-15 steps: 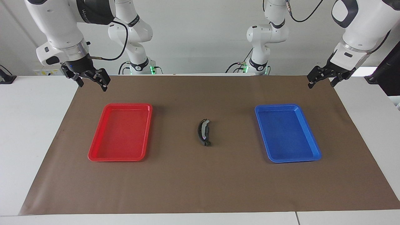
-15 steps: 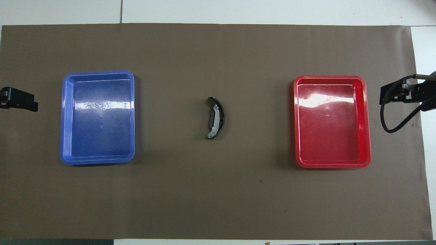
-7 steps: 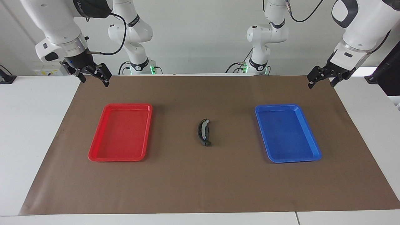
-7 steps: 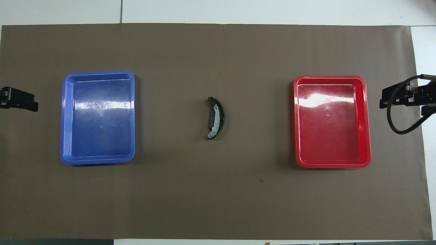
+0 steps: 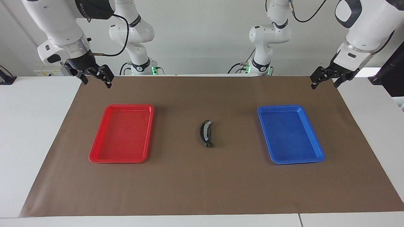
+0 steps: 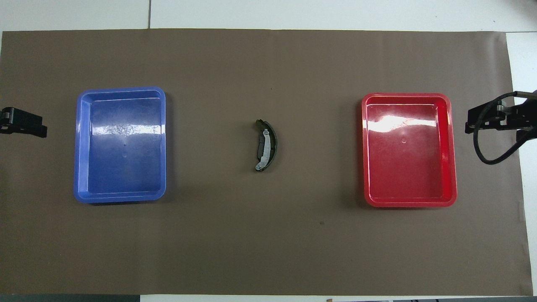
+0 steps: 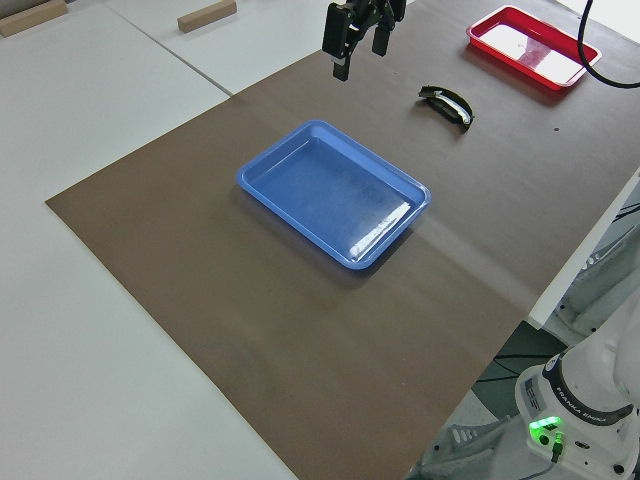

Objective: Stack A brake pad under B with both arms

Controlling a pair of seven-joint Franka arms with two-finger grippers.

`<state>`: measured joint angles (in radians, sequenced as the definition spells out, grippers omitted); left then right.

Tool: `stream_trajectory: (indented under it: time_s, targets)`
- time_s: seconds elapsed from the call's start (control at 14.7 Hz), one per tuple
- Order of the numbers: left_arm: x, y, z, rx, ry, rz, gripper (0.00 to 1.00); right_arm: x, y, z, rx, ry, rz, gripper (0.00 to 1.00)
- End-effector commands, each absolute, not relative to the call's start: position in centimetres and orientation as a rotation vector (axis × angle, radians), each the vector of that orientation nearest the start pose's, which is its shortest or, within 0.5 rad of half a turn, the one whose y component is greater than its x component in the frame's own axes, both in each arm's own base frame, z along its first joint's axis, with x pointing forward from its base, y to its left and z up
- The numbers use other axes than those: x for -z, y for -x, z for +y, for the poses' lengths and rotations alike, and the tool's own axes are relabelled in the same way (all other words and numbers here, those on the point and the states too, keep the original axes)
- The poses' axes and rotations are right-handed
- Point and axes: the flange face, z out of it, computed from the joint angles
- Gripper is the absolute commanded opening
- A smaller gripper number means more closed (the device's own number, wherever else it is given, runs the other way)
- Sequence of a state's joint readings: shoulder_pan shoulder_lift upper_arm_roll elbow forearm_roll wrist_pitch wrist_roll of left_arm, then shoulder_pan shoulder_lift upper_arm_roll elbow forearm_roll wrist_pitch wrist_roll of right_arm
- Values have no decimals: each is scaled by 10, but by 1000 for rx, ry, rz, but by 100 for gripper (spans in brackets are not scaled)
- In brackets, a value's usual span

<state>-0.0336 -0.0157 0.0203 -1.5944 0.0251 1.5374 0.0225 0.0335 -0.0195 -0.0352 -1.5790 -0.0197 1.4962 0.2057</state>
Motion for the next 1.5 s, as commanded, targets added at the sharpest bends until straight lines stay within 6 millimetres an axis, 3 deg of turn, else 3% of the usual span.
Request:
stream_trajectory:
  time_s: [0.0, 1.43]
  targets:
    - [-622, -544, -2, -75, 3121, 61, 99, -628, -542, -5, -103, 3139, 290, 99]
    - [-622, -544, -2, -75, 3121, 61, 99, -627, -541, -3, -106, 3156, 249, 99]
